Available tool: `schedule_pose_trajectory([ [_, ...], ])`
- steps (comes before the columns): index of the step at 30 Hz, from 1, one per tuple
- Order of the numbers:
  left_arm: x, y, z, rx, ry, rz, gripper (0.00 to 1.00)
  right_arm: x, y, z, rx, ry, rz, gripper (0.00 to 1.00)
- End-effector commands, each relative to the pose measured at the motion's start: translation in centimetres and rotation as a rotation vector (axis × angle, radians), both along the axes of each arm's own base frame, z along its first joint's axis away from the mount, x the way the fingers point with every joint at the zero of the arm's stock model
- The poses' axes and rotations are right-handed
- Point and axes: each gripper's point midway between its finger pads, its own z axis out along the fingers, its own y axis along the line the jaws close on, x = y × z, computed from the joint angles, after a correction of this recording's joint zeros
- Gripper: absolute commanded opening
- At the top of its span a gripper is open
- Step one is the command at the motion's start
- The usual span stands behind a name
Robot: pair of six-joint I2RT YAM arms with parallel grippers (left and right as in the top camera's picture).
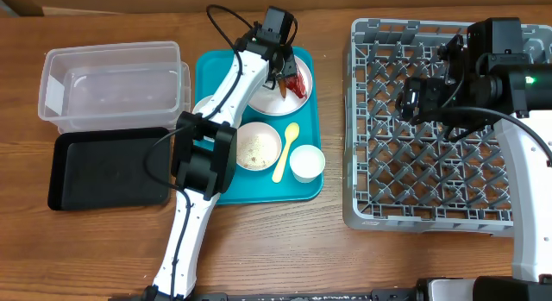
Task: Sort waste into correct bins and load items into the dishwasher
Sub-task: 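Lower the left gripper onto the plate and grasp the carrot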
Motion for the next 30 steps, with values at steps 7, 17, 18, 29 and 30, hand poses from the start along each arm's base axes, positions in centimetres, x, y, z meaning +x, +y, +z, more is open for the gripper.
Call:
schedule_pose_trajectory([
  [7, -0.6, -0.3, -2.4, -0.009, 0.024, -0.021, 0.28, 0.4, 0.1, 1.0, 0.003, -0.033, 0.0, 1.0],
  [17, 0.2, -1.2, 2.9, -0.027, -0.039, -0.106, 0.15, 0.4, 0.1, 1.0, 0.003, -0.035, 0.0, 1.0],
  [18, 0.3, -1.3, 3.9, -0.024, -0.049, -0.116, 0.15, 0.4, 0.1, 1.0, 0.003, -0.035, 0.0, 1.0],
  [29, -1.2, -0.6, 14.5, -0.016, -0.1, -0.154, 0.1, 0.4, 0.1, 1.0, 0.003, -0.034, 0.0, 1.0],
  [30, -1.6, -0.4, 15.2, -0.014, -0.096, -0.155, 0.09, 0.4, 0.1, 1.0, 0.003, -0.034, 0.0, 1.0],
])
